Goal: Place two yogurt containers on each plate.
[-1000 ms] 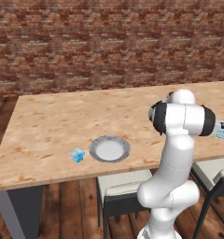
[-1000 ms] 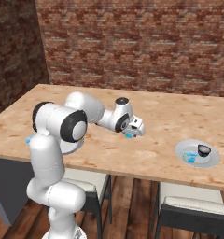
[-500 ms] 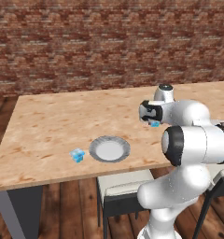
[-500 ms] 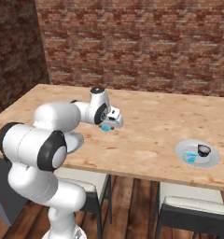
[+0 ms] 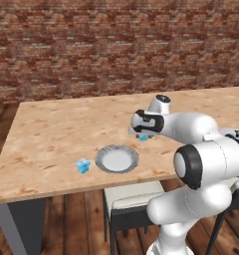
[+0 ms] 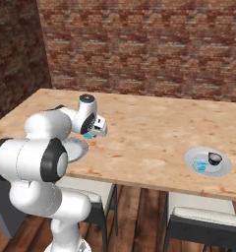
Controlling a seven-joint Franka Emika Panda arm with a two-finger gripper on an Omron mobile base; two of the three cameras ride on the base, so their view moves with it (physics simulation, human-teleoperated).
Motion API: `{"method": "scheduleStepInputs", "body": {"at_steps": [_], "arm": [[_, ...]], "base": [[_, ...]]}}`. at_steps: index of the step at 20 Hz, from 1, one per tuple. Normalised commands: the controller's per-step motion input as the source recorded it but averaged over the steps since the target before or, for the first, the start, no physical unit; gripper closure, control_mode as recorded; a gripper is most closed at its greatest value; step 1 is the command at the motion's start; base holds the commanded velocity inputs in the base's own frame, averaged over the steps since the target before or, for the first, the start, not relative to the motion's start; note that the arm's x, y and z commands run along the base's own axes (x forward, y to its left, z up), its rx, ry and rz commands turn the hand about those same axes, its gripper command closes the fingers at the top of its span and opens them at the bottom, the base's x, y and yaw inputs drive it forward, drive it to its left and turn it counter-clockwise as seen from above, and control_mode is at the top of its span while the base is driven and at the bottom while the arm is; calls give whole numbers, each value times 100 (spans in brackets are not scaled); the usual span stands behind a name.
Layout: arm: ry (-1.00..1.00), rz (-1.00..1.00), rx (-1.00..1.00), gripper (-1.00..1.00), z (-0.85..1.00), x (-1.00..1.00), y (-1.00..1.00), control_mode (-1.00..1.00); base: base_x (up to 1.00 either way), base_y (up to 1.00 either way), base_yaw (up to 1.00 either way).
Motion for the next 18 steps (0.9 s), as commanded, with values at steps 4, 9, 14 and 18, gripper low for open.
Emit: {"method": "scheduleStepInputs", "body": {"at_steps": [4, 9, 14, 18], "arm": [[0, 7, -7, 100, -22, 0, 100, -100], [3, 0, -15, 100, -28, 0, 80, -100], [6, 1, -1, 100, -19, 0, 17, -100], [5, 4, 0, 100, -54, 0, -3, -100]], "base": [[0, 0, 0], [0, 0, 0], [0, 0, 0], [0, 0, 0]]}}
